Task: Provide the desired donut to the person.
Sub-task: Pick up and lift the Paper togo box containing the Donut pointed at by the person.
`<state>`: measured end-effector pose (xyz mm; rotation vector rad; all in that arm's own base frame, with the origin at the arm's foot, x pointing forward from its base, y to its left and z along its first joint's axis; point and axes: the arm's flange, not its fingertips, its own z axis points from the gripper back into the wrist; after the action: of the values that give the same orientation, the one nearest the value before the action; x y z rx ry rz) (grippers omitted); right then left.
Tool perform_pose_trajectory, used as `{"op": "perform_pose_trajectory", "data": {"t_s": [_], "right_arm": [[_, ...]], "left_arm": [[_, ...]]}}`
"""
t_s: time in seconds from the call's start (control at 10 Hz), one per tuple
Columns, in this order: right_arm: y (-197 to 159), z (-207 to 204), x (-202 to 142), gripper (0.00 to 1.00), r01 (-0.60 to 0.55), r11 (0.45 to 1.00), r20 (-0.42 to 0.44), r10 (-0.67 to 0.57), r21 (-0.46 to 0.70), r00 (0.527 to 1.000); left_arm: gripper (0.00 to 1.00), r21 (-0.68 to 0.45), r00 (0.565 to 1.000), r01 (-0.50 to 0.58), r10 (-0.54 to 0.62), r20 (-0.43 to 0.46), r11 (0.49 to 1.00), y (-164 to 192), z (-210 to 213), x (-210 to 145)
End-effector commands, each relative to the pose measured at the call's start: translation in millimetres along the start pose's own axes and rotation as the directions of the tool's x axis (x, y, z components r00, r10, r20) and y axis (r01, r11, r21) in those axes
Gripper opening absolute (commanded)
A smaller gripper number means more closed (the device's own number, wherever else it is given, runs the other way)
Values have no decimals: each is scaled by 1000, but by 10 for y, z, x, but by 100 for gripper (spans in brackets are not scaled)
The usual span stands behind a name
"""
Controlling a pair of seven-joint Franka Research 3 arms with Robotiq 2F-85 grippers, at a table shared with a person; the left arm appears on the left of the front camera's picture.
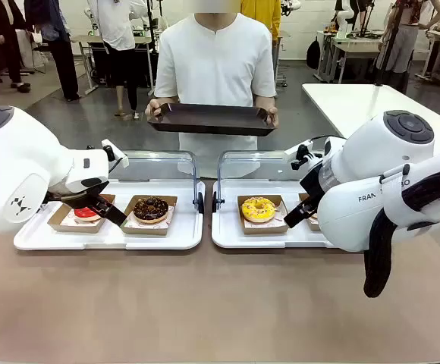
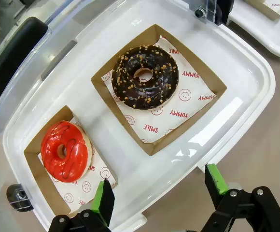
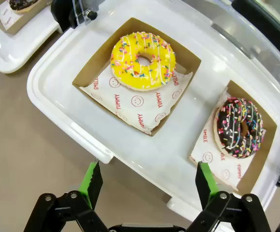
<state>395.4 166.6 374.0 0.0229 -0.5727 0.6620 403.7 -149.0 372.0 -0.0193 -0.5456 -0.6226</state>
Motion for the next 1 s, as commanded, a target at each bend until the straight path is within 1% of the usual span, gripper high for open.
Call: {"op": "perform_pose_trajectory", "data": {"t_s": [0.0,0.9], "right_arm": [[0,0,0,100,0,1000,0,0,0,1000],[0,0,0,100,0,1000,0,0,0,1000]], "left_arm": [[100,0,1000,0,0,0,1000,-1,0,-1],[100,0,1000,0,0,0,1000,-1,0,-1]]}}
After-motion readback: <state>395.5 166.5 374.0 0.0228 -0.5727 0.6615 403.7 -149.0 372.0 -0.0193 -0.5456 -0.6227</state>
